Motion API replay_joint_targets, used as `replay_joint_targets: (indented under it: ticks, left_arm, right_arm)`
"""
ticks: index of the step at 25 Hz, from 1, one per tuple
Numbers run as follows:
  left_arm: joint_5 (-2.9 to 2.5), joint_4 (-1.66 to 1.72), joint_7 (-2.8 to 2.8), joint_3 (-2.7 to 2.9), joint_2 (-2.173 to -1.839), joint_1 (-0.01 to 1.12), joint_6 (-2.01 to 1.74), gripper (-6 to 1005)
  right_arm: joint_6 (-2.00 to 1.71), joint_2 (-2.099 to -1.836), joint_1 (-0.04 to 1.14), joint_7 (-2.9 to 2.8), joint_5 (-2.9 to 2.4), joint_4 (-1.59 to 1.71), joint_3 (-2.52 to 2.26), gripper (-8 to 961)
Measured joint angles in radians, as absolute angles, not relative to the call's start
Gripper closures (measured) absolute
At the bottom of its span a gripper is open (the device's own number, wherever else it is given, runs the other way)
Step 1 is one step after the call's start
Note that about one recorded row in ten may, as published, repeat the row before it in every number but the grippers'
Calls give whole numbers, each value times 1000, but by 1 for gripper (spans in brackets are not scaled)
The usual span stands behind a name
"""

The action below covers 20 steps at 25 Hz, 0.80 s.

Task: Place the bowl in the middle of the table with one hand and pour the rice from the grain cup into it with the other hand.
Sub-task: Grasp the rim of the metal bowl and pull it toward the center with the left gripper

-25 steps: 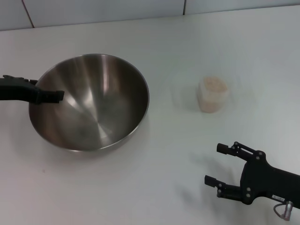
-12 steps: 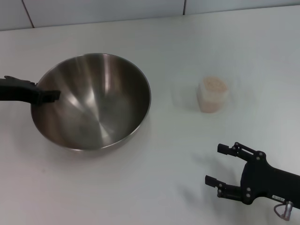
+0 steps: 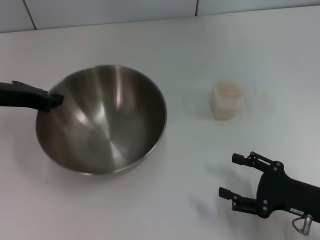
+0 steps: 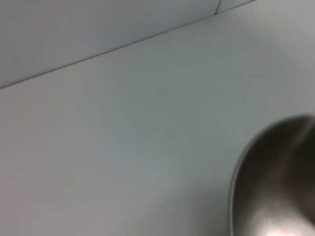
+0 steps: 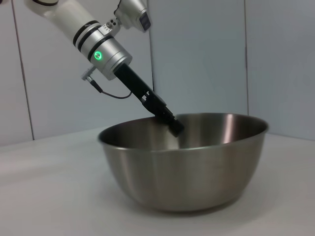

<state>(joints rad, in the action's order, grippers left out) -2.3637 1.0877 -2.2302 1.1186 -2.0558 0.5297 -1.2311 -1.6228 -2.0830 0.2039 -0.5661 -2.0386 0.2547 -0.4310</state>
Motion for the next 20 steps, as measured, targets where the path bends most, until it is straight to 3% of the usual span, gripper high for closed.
replay_joint_targets:
  ticks: [5, 20]
  left_arm:
    - [-2364, 1052, -2230, 1091, -2051, 566, -1256, 928]
    - [-2361, 803, -2106, 929, -2039, 779, -1253, 967]
  right_arm:
    - [-1622, -2083, 202, -566, -2039, 255, -431, 165]
    - [-1620, -2081, 207, -566, -2047, 255, -431, 174]
